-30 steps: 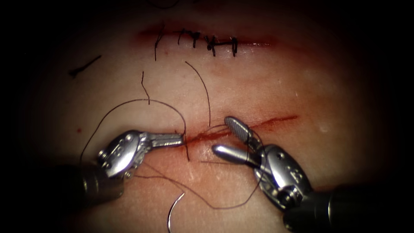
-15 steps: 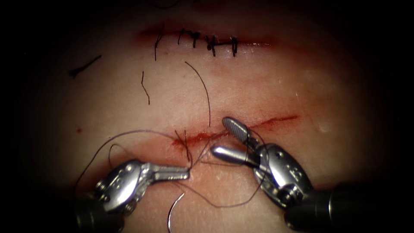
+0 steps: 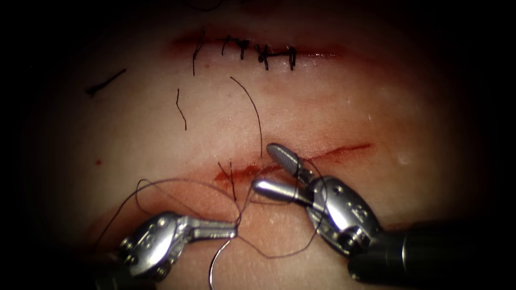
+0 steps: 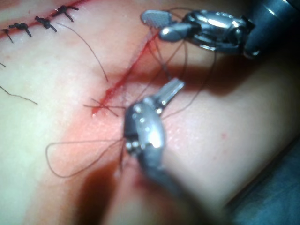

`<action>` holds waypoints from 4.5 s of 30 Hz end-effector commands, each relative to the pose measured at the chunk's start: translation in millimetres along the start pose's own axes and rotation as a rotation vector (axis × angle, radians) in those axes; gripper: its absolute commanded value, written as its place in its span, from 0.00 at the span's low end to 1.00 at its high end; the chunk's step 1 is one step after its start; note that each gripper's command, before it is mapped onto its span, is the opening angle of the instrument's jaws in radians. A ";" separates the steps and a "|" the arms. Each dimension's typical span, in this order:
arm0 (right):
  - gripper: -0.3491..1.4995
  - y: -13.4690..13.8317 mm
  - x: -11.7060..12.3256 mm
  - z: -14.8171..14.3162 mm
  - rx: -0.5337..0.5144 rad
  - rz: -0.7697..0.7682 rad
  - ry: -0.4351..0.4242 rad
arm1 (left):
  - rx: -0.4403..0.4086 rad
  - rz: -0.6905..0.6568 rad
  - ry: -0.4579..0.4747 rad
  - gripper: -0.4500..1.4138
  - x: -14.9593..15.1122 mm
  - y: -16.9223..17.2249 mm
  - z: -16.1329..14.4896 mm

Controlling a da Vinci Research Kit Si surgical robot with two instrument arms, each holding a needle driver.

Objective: Wound Closure

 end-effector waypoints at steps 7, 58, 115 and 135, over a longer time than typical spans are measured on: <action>0.83 0.5 -2.1 2.9 -0.141 -0.100 -0.146 | -0.016 0.001 -0.015 0.00 -1.6 0.3 2.0; 0.87 -1.1 -5.8 -3.1 0.016 -0.256 -0.534 | 0.110 0.003 -0.119 0.00 9.5 -8.5 -6.9; 0.89 1.0 -4.7 -2.9 -0.121 -0.537 -0.714 | 0.078 -0.093 -0.343 0.89 10.4 5.0 -12.2; 0.89 -2.6 -0.6 -5.3 -0.002 -0.499 -0.734 | 0.133 -0.086 -0.352 0.89 9.7 2.9 -8.0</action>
